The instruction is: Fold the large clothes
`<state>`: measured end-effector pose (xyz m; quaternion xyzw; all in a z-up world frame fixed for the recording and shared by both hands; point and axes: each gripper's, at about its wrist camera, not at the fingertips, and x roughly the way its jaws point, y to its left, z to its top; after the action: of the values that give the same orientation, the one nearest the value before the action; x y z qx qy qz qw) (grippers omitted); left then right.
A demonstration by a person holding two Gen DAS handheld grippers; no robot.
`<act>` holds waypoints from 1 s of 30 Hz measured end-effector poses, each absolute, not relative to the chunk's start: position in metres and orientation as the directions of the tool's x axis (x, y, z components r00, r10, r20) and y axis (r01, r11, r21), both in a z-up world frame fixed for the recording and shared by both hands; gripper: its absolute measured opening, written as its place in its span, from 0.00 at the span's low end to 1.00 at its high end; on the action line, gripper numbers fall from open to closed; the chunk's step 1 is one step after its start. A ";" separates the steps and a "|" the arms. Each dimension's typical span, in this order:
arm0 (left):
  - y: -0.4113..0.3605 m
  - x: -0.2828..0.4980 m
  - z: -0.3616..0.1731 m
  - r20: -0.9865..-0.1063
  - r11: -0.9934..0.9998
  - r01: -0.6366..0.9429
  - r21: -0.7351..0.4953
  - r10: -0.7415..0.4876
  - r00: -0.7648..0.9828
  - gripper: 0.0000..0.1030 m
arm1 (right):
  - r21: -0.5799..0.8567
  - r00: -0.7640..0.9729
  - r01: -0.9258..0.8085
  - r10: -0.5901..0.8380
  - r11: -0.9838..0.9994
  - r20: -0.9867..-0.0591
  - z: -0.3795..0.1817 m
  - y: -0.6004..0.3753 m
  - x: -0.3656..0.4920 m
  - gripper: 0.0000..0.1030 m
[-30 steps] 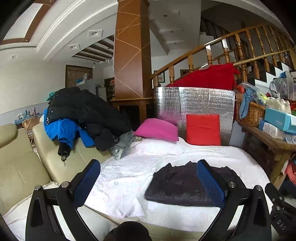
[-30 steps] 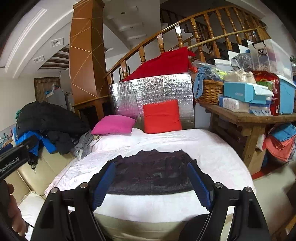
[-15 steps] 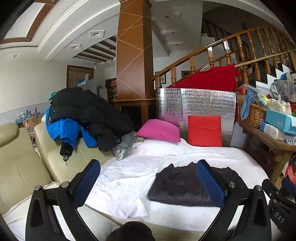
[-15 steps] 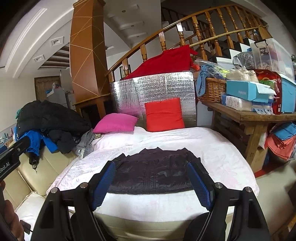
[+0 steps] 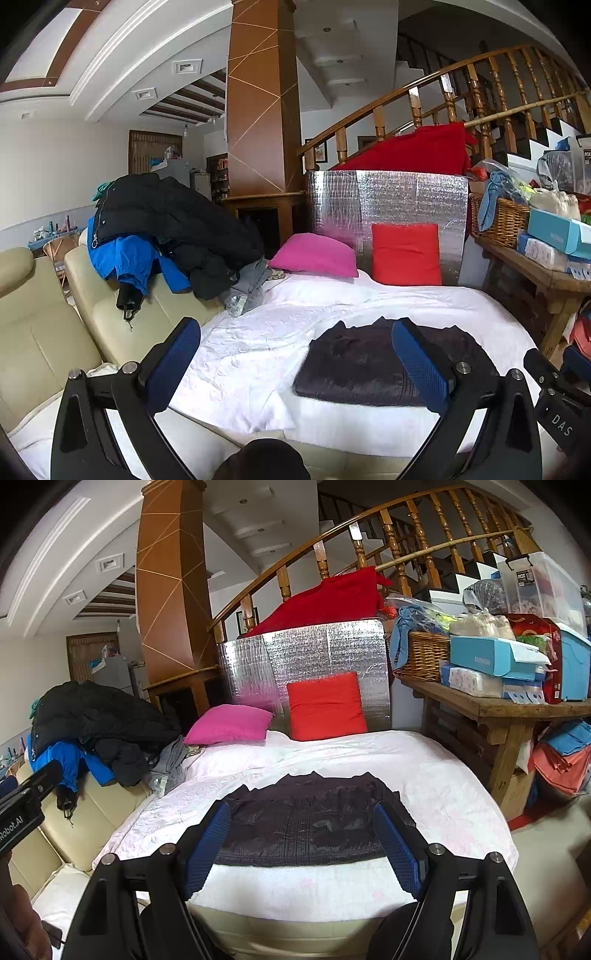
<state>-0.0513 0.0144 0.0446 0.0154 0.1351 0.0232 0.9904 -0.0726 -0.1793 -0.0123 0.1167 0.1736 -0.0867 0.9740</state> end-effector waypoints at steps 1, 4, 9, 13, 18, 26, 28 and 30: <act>0.015 -0.051 0.044 -0.268 0.998 -0.041 0.037 0.049 0.962 1.00 | 0.198 0.924 0.209 -0.128 0.958 -0.359 -0.013 -0.179 -0.072 0.80; 0.016 -0.050 0.043 -0.270 0.999 -0.040 0.036 0.049 0.962 1.00 | 0.201 0.922 0.210 -0.126 0.957 -0.366 -0.014 -0.179 -0.071 0.80; 0.016 -0.047 0.041 -0.282 0.999 -0.035 0.037 0.044 0.958 1.00 | 0.208 0.920 0.213 -0.124 0.955 -0.373 -0.017 -0.180 -0.070 0.80; 0.016 -0.047 0.041 -0.283 0.999 -0.034 0.038 0.043 0.958 1.00 | 0.210 0.919 0.215 -0.125 0.954 -0.373 -0.017 -0.181 -0.070 0.80; 0.016 -0.047 0.041 -0.284 0.999 -0.034 0.039 0.043 0.958 1.00 | 0.211 0.919 0.213 -0.122 0.954 -0.376 -0.017 -0.181 -0.069 0.80; 0.017 -0.046 0.039 -0.287 0.999 -0.033 0.042 0.044 0.957 1.00 | 0.211 0.918 0.213 -0.121 0.954 -0.377 -0.018 -0.181 -0.069 0.80; 0.017 -0.046 0.038 -0.289 0.999 -0.032 0.041 0.042 0.957 1.00 | 0.212 0.918 0.212 -0.121 0.954 -0.377 -0.018 -0.181 -0.069 0.80; 0.018 -0.045 0.038 -0.291 0.999 -0.031 0.041 0.042 0.956 1.00 | 0.212 0.918 0.213 -0.121 0.954 -0.377 -0.018 -0.181 -0.068 0.80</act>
<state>-0.0452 0.0178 0.0377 0.0181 0.1475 0.0185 0.9887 -0.0683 -0.1812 -0.0179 0.1253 0.1830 -0.0860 0.9713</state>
